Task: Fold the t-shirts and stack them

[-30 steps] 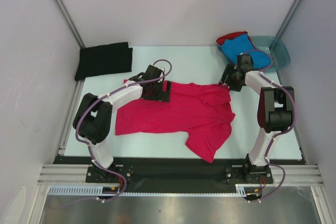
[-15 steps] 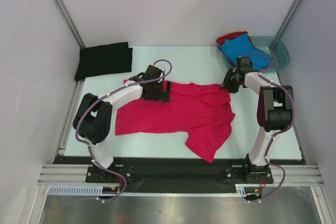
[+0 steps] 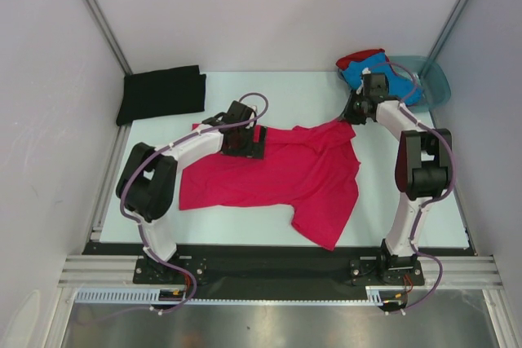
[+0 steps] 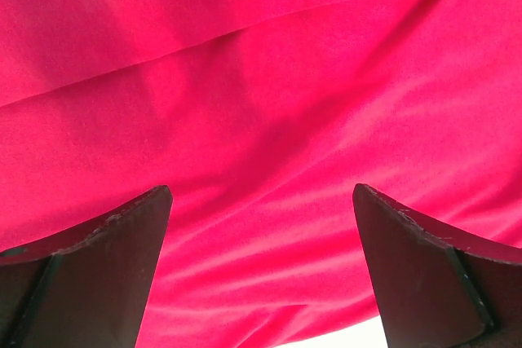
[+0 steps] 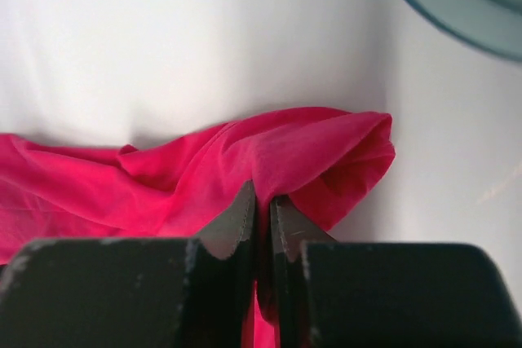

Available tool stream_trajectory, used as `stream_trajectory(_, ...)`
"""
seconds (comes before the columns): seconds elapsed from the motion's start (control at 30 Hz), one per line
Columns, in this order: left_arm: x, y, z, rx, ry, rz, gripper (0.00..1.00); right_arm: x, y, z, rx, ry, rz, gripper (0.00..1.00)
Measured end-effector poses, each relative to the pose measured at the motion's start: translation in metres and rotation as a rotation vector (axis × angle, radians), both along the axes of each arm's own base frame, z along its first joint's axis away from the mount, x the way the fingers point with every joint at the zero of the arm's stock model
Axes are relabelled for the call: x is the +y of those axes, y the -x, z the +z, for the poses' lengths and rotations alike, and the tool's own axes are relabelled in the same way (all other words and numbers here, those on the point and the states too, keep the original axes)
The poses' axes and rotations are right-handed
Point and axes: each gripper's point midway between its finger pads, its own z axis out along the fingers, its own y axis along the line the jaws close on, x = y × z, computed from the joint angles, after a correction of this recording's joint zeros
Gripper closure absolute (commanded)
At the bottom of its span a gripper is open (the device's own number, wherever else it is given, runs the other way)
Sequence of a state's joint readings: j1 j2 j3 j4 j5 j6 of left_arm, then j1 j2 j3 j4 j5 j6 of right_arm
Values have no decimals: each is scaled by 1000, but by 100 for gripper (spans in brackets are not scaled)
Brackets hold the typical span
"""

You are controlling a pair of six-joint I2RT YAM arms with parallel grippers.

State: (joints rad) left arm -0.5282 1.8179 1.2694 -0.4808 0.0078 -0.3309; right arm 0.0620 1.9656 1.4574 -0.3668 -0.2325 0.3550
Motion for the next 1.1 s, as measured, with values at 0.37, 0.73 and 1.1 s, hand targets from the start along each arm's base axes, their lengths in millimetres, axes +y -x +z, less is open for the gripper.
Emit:
stream_trajectory(0.37,1,-1,-4,5,-11,4,0,-23,-31,-9,-30,205,-76,59)
stream_trajectory(0.73,27,-10,-4,-56,-127,81,0,-43,25,-1,7,471,-170,7)
stream_trajectory(1.1,39,25,-11,-21,-106,60,0,-34,111,88,-124,346,-151,10)
